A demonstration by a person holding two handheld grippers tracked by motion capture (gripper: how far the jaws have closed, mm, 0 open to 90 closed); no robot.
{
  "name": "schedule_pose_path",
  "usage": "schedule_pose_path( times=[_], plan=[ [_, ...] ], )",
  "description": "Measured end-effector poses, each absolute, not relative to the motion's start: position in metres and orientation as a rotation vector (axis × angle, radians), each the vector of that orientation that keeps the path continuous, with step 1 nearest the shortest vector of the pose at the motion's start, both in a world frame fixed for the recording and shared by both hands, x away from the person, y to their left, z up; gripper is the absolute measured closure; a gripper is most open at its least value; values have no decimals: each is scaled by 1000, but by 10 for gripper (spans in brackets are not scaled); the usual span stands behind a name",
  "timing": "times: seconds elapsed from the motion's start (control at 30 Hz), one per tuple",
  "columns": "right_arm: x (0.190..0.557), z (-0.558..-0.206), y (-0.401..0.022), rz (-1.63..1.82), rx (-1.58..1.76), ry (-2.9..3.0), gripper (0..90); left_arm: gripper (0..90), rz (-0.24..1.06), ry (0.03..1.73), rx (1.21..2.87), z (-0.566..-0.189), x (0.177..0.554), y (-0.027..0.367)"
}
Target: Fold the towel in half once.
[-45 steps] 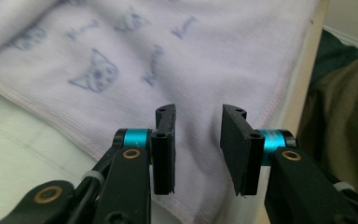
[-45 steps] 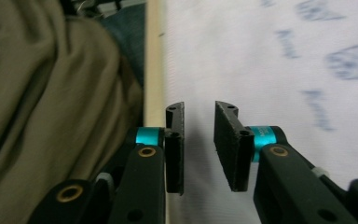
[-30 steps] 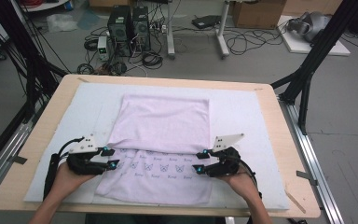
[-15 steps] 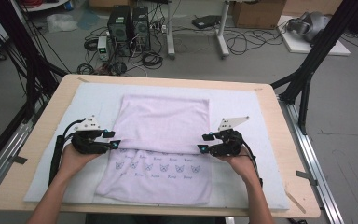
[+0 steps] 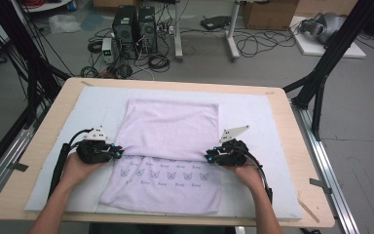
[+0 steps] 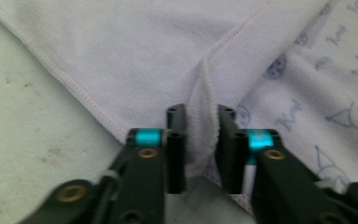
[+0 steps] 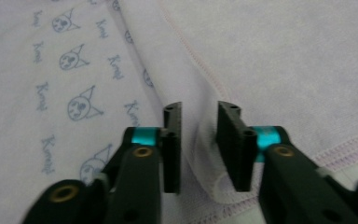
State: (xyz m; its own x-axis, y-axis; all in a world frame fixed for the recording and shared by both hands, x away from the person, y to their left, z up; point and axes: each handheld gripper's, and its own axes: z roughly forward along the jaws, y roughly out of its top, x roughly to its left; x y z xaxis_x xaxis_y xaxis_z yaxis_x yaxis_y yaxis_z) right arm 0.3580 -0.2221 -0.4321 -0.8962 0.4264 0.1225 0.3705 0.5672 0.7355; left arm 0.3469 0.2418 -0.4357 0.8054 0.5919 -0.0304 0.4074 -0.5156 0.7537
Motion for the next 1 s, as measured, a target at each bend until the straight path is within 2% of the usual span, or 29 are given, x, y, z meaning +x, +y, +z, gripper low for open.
schedule_pose_path(
  times=[0.1,0.27,0.47,0.63,0.73,0.77,0.8,0.87,1.0],
  plan=[
    [358,-432,-225,1273,700,2719,869,855,317,717,2172,-433,345,242],
    [353,-421,-230,1353,675,2679,877,855,339,723,2146,-425,339,247],
    [342,-393,-244,1382,642,2629,879,858,369,667,2098,-396,324,252],
    [312,-367,-253,1417,550,2615,879,863,386,589,2098,-377,292,252],
    [286,-366,-256,1426,491,2646,878,859,344,542,2121,-381,265,253],
    [277,-369,-257,1447,474,2655,876,843,320,529,2129,-384,257,254],
    [270,-373,-258,1473,461,2666,862,783,296,524,2140,-388,251,255],
    [262,-380,-260,1509,464,2692,771,669,272,522,2158,-394,243,256],
    [269,-390,-258,1526,518,2672,717,639,258,535,2170,-403,246,255]
  ],
)
